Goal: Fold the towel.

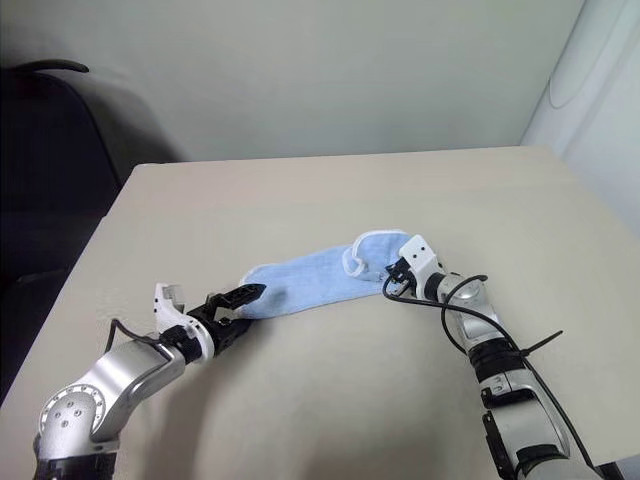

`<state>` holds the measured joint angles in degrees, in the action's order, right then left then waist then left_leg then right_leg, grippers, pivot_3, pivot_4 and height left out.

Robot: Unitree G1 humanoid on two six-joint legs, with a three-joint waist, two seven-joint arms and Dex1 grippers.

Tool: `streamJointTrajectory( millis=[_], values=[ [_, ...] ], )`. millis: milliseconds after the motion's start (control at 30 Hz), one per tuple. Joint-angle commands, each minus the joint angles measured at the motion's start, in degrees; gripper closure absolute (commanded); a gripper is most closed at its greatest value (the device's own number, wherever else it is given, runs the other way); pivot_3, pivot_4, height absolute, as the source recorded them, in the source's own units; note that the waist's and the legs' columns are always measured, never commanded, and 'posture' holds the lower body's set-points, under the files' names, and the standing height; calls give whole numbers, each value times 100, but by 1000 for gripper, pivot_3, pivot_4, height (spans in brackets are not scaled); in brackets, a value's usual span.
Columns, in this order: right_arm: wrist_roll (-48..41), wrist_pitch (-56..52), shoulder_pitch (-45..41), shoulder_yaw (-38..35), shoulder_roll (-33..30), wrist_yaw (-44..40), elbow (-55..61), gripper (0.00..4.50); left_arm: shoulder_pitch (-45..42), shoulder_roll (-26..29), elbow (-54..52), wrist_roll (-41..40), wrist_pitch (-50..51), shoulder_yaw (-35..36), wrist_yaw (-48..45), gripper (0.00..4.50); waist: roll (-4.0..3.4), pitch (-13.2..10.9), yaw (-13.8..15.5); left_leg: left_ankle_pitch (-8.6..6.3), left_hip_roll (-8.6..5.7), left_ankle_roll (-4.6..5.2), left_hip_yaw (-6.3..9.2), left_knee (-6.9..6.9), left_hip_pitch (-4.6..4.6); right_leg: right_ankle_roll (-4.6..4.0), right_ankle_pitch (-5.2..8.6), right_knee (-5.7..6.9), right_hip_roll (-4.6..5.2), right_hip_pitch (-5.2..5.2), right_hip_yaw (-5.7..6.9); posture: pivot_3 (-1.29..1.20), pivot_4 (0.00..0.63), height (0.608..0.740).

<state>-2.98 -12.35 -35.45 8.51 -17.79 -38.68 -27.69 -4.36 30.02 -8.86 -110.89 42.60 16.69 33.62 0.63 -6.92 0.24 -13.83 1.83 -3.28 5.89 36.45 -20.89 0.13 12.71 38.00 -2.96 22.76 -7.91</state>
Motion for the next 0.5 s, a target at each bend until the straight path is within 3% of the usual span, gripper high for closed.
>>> streamJointTrajectory(
  millis=[33,133,400,500],
  values=[
    [-21,-65,33,-43,63,54,268,4500,-102,-77,583,371,-9,-84,106,401,-15,-4,4,1,-1,-2,0,-2,-1,0,0,0,0,0,0,0,150,735],
    [-22,-100,55,-65,56,72,340,4500,-143,-116,560,385,41,-68,115,1318,-35,-17,4,3,-1,-4,-3,-7,-2,2,1,0,-1,3,1,0,150,735],
    [-85,-141,81,-138,28,68,543,4500,16,-179,214,546,55,107,-119,4314,-42,-41,-11,-2,-1,-11,-15,-26,-11,6,15,-5,-1,21,-2,0,150,735],
    [-185,-156,95,-213,29,35,694,4500,27,-130,-141,749,57,195,-539,4463,-25,-65,-11,-7,1,-16,-16,-28,-19,5,20,-5,-4,30,-2,0,150,735]
  ],
)
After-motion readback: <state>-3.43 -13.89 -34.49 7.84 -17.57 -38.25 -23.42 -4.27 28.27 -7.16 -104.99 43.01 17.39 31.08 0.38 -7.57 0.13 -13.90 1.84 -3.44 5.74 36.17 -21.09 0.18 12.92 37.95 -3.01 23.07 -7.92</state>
